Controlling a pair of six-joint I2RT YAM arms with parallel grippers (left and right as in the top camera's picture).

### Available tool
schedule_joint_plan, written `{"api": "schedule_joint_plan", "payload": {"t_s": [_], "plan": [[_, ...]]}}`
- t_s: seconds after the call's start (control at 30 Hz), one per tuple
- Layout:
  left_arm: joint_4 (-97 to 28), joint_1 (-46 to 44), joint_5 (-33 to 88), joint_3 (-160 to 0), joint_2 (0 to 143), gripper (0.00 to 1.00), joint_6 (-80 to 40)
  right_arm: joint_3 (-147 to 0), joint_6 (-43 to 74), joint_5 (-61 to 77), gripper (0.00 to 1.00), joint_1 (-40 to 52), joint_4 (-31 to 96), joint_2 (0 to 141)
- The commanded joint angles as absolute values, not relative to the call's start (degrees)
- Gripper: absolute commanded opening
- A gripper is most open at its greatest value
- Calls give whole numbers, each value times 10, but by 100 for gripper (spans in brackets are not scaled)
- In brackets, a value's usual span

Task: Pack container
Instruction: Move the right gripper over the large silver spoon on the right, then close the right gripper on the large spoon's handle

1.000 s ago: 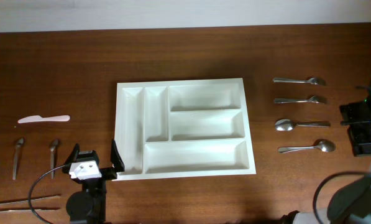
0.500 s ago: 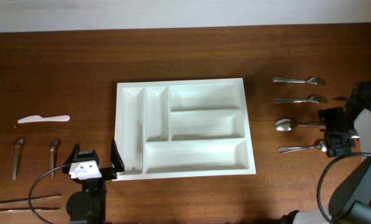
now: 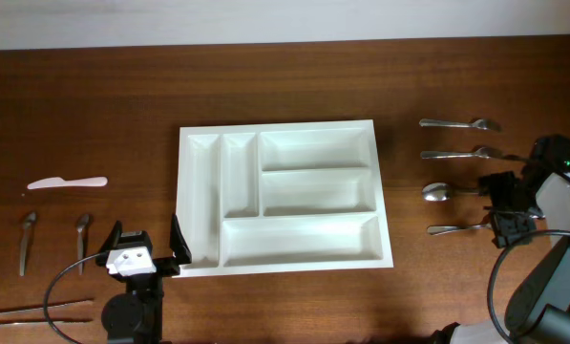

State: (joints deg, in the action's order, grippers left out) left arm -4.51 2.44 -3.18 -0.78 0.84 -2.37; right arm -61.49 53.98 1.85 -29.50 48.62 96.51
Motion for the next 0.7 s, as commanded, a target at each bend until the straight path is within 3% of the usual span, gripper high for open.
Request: {"api": "schedule_joint_plan", "payload": {"t_s": [0.0, 0.67], "plan": [[-46, 28, -25, -5, 3, 99, -13, -587, 532, 22, 99, -297, 462, 969], [-46, 28, -26, -5, 3, 99, -13, -583, 519, -3, 99, -296, 458, 969]]}}
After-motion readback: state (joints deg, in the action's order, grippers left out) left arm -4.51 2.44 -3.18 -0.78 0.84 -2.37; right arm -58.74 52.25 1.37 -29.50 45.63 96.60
